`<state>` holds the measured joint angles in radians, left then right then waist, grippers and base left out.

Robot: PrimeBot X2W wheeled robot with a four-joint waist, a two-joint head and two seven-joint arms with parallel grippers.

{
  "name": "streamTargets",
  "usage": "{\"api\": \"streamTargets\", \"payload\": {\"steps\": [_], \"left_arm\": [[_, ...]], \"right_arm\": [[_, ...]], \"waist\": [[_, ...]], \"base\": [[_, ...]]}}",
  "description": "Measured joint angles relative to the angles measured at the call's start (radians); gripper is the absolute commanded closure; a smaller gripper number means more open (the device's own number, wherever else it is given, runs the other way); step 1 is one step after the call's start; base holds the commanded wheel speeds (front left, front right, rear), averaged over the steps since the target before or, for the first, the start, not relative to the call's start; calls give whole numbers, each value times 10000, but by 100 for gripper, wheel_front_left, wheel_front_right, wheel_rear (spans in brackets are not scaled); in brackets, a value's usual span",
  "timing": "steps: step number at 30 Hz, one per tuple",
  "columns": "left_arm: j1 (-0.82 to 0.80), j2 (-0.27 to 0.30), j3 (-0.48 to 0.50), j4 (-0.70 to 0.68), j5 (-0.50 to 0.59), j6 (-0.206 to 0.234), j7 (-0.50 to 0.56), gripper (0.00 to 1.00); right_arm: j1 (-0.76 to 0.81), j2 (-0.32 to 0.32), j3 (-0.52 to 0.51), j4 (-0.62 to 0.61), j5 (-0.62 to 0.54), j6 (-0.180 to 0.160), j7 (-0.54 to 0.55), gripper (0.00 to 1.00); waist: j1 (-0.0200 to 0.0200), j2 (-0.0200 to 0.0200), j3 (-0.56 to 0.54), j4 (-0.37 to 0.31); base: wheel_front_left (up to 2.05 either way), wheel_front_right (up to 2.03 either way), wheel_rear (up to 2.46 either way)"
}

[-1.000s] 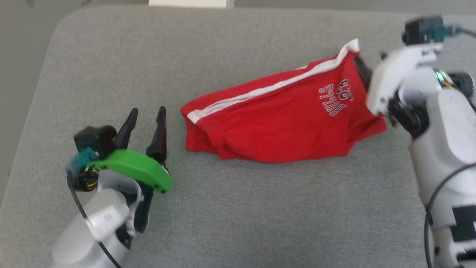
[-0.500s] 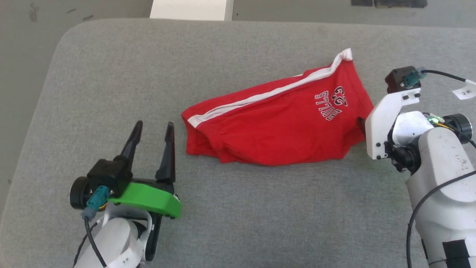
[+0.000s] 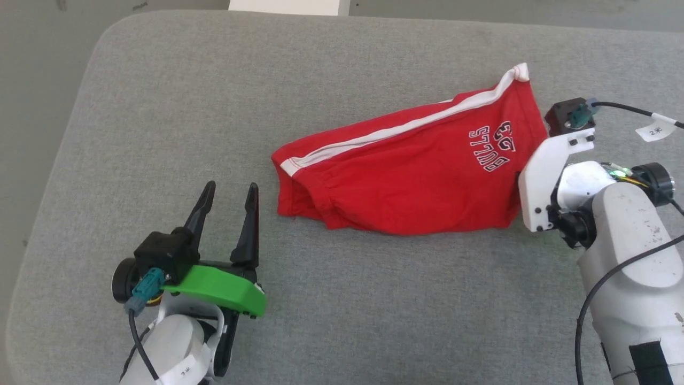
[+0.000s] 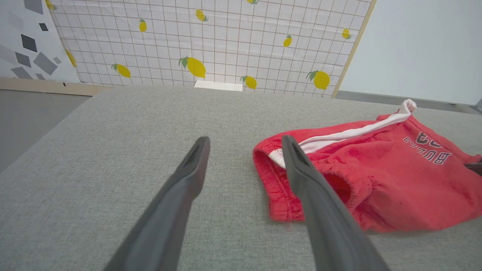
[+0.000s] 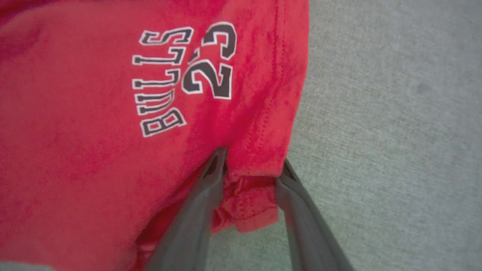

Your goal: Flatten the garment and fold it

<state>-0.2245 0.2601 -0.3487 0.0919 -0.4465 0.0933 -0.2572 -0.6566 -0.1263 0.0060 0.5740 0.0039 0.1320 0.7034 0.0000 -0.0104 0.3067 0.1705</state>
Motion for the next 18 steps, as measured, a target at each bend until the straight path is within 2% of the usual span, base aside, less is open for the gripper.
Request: {"api": "streamTargets", "payload": {"steps": [2,4,11,15,18], "left_arm": [[-8,-25,-4,63,-50,-4,196,0],[-44,-61,-52,8,-184,46,972,0],[-925,-151,-740,-736,-765,681,5336,0],[-1526,-251,-1212,-1398,-773,807,6696,0],[-1762,-251,-1471,-1300,-633,1053,7474,0]], "right_arm": [[2,29,36,-12,165,2,-75,100],[9,13,140,-29,326,2,-86,100],[127,-180,437,-173,686,2,-84,100],[226,-192,487,-291,769,2,-67,100],[232,-188,500,-385,805,2,-38,100]], "waist": [[0,0,-26,-47],[0,0,-83,-110],[0,0,-250,-317],[0,0,-229,-430],[0,0,-141,-478]], "base": [[0,0,0],[0,0,0],[0,0,0],[0,0,0],[0,0,0]]}}
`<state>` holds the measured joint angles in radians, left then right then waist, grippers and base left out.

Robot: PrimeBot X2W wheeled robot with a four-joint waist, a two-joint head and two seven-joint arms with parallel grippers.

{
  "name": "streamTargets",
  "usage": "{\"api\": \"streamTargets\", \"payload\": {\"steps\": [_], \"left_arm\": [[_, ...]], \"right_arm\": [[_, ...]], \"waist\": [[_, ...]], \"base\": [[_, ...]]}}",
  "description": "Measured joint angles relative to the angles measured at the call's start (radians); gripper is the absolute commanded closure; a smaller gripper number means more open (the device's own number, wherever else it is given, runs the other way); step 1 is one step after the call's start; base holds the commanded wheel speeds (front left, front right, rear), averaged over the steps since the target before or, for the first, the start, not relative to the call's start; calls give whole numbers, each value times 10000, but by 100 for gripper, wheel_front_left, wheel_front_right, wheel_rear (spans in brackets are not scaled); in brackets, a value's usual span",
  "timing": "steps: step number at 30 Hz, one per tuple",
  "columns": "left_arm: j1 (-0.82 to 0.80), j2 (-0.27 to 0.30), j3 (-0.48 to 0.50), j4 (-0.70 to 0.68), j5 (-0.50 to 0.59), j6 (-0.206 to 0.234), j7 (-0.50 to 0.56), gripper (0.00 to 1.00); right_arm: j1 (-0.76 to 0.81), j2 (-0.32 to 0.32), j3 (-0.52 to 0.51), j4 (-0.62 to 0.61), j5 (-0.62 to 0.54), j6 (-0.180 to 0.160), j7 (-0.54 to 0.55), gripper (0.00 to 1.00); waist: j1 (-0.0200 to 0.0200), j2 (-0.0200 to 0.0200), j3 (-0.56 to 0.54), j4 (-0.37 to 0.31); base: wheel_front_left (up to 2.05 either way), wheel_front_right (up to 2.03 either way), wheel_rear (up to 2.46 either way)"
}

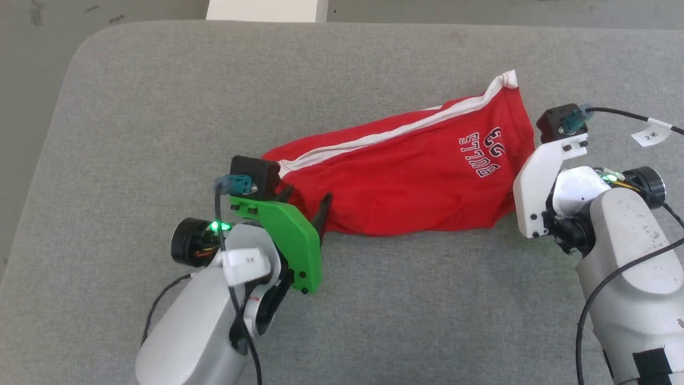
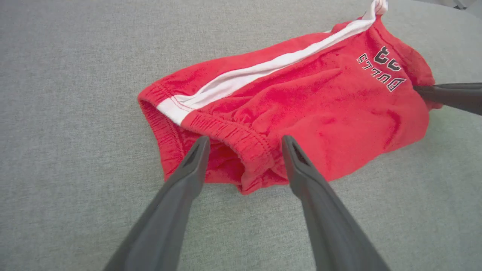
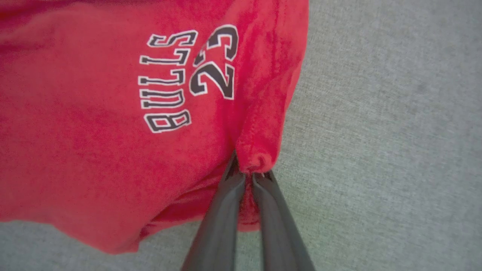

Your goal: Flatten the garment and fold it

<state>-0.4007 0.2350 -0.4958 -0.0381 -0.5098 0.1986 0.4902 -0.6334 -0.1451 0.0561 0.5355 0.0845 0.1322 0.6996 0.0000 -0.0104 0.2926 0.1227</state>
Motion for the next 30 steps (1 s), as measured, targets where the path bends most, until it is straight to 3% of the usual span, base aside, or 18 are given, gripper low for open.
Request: {"api": "streamTargets", "payload": {"steps": [6,13,14,15,16,17,24,30], "left_arm": [[-356,226,4,1565,324,360,606,0],[-616,88,138,2725,-63,159,558,0],[-649,42,182,2830,-182,73,447,5],[-686,6,176,2905,-221,-36,387,58],[-720,-44,196,2947,-268,-148,232,85],[-744,-71,194,3032,-291,-249,109,100],[-836,-240,182,3425,-476,-708,-357,100],[-600,-215,389,3231,-934,-755,-535,100]], "right_arm": [[-1,31,40,-178,65,0,2,100],[-12,38,82,-374,157,2,-2,100],[-12,35,82,-399,182,2,-2,100],[-12,29,79,-418,217,2,-2,100],[-12,21,71,-437,230,2,-2,100],[-12,17,71,-445,242,2,-2,100],[110,-29,92,-447,376,0,-17,100],[785,-150,73,-826,819,0,-33,100]], "waist": [[0,0,226,-109],[0,0,465,-221],[0,0,489,-227],[0,0,507,-231],[0,0,518,-227],[0,0,523,-218],[0,0,358,-207],[0,0,-12,-210]], "base": [[0,0,0],[0,0,0],[0,0,0],[0,0,0],[0,0,0],[0,0,0],[0,0,0],[0,0,0]]}}
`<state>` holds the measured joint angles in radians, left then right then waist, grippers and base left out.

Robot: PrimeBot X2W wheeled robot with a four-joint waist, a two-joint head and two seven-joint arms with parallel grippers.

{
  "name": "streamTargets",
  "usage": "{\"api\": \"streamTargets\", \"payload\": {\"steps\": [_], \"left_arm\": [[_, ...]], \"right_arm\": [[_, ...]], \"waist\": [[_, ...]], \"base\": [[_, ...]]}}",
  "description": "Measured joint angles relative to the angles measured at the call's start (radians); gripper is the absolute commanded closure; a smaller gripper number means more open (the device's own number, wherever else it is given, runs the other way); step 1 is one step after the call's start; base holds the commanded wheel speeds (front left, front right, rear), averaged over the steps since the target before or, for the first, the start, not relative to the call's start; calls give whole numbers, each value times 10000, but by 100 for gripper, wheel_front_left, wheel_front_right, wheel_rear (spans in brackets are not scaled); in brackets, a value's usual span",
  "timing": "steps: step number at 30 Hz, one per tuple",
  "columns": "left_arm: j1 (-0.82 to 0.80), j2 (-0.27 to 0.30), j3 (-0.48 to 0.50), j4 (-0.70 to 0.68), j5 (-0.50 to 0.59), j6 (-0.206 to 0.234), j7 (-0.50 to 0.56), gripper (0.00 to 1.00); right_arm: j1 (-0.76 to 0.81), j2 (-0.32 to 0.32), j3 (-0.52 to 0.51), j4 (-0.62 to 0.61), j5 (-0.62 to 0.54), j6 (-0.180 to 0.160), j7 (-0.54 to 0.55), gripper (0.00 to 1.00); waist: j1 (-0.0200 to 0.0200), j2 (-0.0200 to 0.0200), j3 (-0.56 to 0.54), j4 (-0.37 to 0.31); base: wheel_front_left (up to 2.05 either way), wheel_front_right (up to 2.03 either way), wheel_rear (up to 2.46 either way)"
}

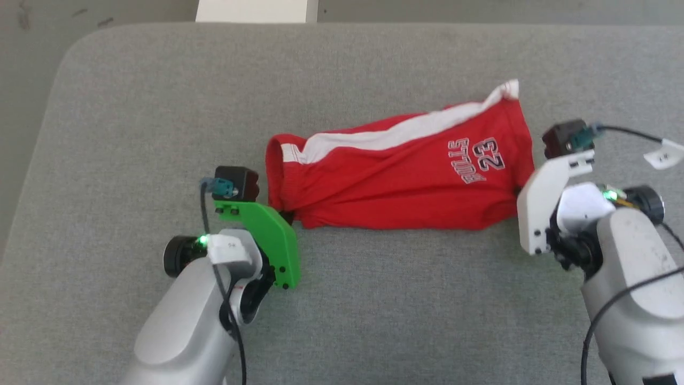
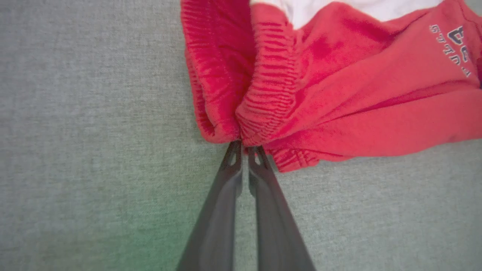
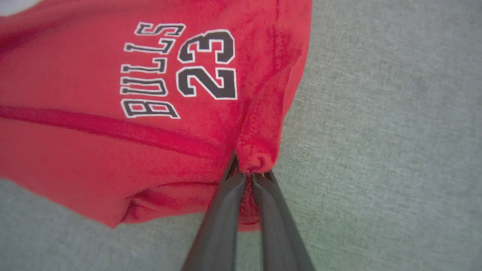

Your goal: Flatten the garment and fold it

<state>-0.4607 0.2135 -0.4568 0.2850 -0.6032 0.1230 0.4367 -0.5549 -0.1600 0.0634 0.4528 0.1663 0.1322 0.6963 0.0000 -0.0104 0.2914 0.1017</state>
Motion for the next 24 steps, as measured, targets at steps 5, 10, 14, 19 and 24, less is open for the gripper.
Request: {"api": "streamTargets", "payload": {"steps": [5,10,14,19,24], "left_arm": [[774,263,226,-817,-244,50,25,100],[2078,583,255,-1921,-577,362,430,100],[3595,750,219,-2940,-848,846,832,100],[4318,771,148,-3072,-1168,1028,1085,100],[4381,771,176,-2993,-1237,1072,1131,0]], "right_arm": [[1034,-186,-13,-811,604,0,299,100],[2490,-408,-174,-2084,1187,2,895,100],[4293,-433,-627,-3599,1452,2,1697,100],[5578,-88,-1018,-4289,1501,0,2199,100],[5890,261,-1304,-4458,1407,0,2082,0]], "waist": [[0,0,-463,0],[0,0,-1015,-2],[-1,1,-1549,-9],[-1,0,-1728,-32],[-1,0,-1774,-73]], "base": [[0,0,0],[0,0,0],[0,0,0],[0,0,0],[0,0,0]]}}
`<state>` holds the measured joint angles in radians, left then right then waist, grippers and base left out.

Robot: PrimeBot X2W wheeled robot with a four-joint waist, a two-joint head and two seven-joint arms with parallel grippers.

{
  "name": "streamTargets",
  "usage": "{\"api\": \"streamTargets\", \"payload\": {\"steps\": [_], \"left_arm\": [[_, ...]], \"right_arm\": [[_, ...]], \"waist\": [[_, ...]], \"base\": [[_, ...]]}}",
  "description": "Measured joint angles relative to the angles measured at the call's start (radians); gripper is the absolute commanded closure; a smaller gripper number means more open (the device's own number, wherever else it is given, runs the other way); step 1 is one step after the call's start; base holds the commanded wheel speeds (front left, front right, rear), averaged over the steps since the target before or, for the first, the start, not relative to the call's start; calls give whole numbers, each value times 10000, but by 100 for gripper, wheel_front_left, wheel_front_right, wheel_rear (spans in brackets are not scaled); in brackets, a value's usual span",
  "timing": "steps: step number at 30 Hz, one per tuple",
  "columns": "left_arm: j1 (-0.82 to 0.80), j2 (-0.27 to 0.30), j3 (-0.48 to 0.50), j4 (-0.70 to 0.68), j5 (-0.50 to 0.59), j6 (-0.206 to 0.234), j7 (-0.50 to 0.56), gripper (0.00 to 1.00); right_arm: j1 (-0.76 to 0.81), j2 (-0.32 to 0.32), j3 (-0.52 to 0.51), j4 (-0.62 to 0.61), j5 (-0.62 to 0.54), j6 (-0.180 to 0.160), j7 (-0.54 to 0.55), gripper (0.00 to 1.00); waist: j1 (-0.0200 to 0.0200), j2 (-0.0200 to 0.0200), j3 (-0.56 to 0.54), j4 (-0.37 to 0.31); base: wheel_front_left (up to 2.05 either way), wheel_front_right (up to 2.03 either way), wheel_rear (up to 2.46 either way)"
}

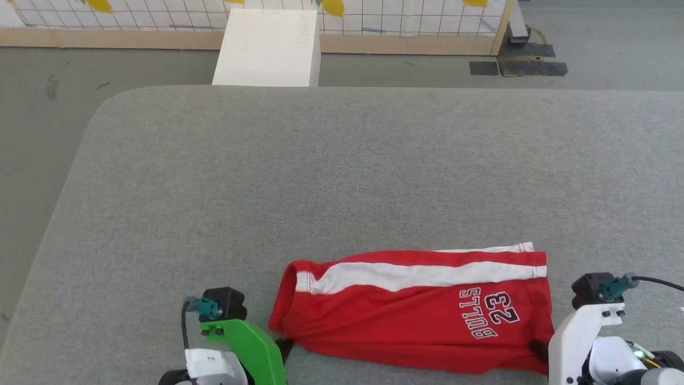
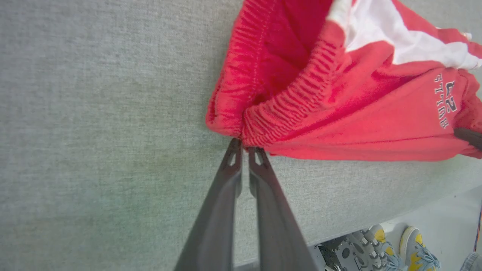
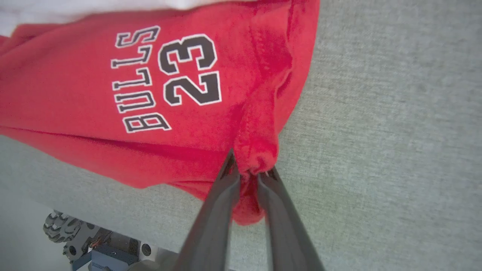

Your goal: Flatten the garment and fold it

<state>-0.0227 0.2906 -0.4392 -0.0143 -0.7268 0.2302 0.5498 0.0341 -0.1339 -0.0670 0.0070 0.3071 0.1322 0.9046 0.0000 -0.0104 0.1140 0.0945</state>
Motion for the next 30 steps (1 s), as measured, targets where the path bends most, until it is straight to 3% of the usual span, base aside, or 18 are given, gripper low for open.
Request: {"api": "streamTargets", "payload": {"steps": [8,13,17,22,29,30], "left_arm": [[21,399,1039,-819,-142,522,-299,0],[-71,794,2090,-1342,387,529,-2322,0],[-317,876,2525,-1093,1016,86,-4472,0],[-600,694,2640,-330,1574,-859,-7390,0],[-850,140,2744,347,2184,-1609,-8032,0],[-868,-238,3158,424,2247,-1873,-8040,0]], "right_arm": [[236,-132,-619,-882,527,-2,63,0],[106,-623,-997,-1480,732,-2,84,0],[-446,-1141,-857,-1335,734,-2,-222,0],[-948,-1398,-201,-723,941,-2,-253,0],[-1187,-1720,608,151,1363,-2,-104,0],[-1401,-1779,970,322,1540,-4,-73,0]], "waist": [[0,0,-168,58],[0,0,-25,68],[0,0,231,79],[0,0,623,109],[0,0,965,256],[0,0,1045,302]], "base": [[0,0,0],[0,0,0],[0,0,0],[0,0,0],[0,0,0],[0,0,0]]}}
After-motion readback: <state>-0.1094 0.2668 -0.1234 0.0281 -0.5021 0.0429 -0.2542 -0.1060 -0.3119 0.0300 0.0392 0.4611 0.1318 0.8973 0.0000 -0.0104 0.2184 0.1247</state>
